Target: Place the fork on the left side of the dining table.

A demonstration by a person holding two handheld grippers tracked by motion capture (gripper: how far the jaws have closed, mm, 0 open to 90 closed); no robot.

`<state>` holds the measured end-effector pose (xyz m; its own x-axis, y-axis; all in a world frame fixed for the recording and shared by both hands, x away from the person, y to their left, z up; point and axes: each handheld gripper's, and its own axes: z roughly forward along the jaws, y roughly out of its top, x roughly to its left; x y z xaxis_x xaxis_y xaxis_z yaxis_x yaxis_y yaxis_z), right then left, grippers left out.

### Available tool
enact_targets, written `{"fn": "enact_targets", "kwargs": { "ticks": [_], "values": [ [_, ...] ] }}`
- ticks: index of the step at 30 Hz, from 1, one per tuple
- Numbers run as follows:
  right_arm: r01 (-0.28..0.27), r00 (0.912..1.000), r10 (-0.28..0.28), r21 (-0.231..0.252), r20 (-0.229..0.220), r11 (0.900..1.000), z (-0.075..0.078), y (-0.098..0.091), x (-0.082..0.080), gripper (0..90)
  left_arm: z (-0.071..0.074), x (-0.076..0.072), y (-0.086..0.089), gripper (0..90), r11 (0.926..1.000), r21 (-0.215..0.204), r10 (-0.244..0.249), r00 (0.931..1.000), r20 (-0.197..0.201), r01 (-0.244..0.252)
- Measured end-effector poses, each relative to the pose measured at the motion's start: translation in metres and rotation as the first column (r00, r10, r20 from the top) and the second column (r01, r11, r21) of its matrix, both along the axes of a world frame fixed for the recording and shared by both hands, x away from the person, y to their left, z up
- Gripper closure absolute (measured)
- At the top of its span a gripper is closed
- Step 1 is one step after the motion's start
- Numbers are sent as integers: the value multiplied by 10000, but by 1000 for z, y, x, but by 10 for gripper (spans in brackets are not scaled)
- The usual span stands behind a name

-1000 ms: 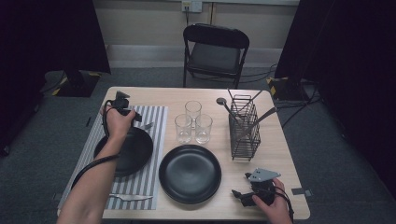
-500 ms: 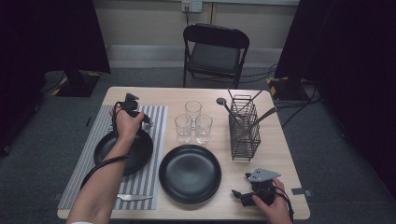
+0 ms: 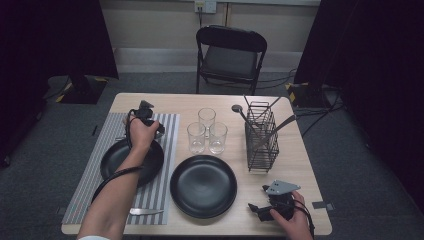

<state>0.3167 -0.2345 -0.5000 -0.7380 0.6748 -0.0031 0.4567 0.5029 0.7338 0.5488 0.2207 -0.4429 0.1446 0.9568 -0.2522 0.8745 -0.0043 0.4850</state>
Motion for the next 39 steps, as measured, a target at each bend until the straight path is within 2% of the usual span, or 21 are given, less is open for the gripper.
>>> {"fn": "enact_targets", "kwargs": {
  "ticks": [15, 22, 27, 39],
  "values": [
    [-3, 10000, 3, -4, 10, 10000, 0, 0, 0, 137, -9, 6, -3, 603, 9998, -50, 170, 9998, -77, -170],
    [4, 10000, -4, 0, 3, 10000, 0, 0, 0, 137, -12, 8, -4, 646, 9999, -146, 33, 10000, -50, -33],
    [-9, 10000, 9, -3, 16, 10000, 0, 0, 0, 137, -13, 9, -7, 685, 9999, -18, -151, 9998, -108, 151],
    [-9, 10000, 9, -1, 14, 10000, 0, 0, 0, 137, -13, 6, -9, 723, 9999, -54, -136, 9999, -90, 135]
  ]
}}
